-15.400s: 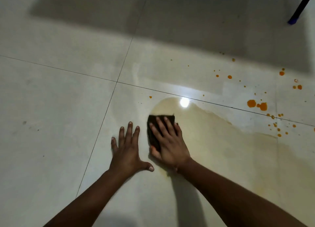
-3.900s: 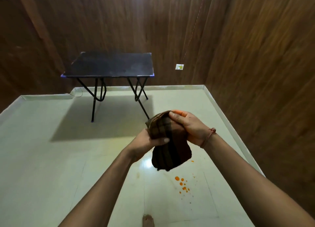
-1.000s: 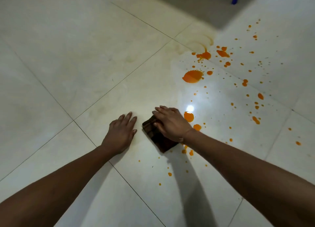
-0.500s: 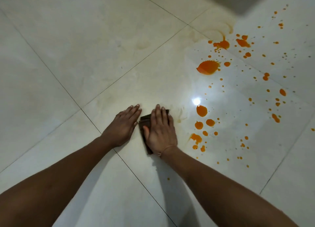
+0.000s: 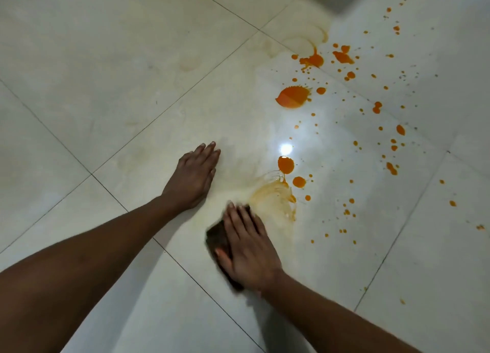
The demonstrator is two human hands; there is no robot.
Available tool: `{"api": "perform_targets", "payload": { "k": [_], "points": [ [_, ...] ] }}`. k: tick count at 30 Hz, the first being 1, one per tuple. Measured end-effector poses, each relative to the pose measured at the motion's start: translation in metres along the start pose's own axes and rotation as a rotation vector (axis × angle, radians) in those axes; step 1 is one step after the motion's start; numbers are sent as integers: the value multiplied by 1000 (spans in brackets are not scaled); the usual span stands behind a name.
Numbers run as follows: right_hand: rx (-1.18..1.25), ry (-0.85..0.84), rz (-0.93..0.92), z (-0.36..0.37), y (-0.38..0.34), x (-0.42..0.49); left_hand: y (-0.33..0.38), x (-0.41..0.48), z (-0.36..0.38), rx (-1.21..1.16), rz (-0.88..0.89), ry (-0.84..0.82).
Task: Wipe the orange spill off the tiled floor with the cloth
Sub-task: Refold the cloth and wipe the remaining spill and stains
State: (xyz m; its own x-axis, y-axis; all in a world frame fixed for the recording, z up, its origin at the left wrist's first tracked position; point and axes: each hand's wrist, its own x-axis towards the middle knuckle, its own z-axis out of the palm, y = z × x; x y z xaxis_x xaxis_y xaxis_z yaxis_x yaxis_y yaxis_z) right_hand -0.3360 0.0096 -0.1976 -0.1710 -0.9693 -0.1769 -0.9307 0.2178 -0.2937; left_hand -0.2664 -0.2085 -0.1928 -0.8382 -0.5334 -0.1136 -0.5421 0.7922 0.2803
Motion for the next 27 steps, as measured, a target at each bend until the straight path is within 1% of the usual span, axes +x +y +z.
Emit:
{"api": "perform_targets", "payload": {
  "k": [1, 2, 3, 6, 7, 8, 9, 10, 12, 14, 16, 18, 19, 20, 22, 24, 25, 26, 27],
  "points": [
    [4, -18, -17, -5, 15, -23, 0, 7, -3, 8, -9, 7],
    [10, 11, -8, -10, 38, -34, 1, 13, -4, 8, -33, 12],
    [-13, 42, 51, -13, 63, -32, 3, 17, -5, 1, -65, 16],
    [-25, 136, 382, -34, 117, 29, 10, 22, 5, -26, -110, 30],
    [-1, 155, 465, -41, 117, 55, 11, 21, 9, -18, -111, 33],
    [15, 165, 500, -43, 109, 75, 11, 21, 11, -7, -111, 40],
    [22, 159, 491, -41, 97, 84, 11, 23, 14, 3, -111, 48],
    [27, 143, 430, -36, 82, 80, 10, 26, 15, 15, -115, 59],
    [16, 84, 291, -24, 66, 41, 11, 37, 12, 33, -129, 62],
    [33, 57, 295, -25, 84, 1, 15, 50, 9, 36, -147, 53],
    [42, 116, 442, -35, 128, 2, 23, 59, 13, 25, -177, 26],
    [65, 168, 652, -53, 158, 45, 27, 59, 23, 24, -205, 40],
    [80, 201, 715, -58, 161, 76, 27, 59, 28, 31, -210, 51],
    [85, 210, 715, -62, 150, 105, 27, 58, 30, 39, -211, 58],
    [74, 195, 559, -52, 106, 133, 26, 59, 31, 45, -193, 67],
    [89, 118, 341, -40, 66, 103, 24, 59, 26, 45, -180, 63],
    [77, 92, 268, -34, 63, 71, 23, 59, 25, 44, -179, 59],
    [62, 78, 248, -33, 75, 39, 23, 59, 23, 41, -182, 50],
    [46, 95, 270, -35, 98, 18, 24, 58, 23, 40, -186, 42]
  ]
}}
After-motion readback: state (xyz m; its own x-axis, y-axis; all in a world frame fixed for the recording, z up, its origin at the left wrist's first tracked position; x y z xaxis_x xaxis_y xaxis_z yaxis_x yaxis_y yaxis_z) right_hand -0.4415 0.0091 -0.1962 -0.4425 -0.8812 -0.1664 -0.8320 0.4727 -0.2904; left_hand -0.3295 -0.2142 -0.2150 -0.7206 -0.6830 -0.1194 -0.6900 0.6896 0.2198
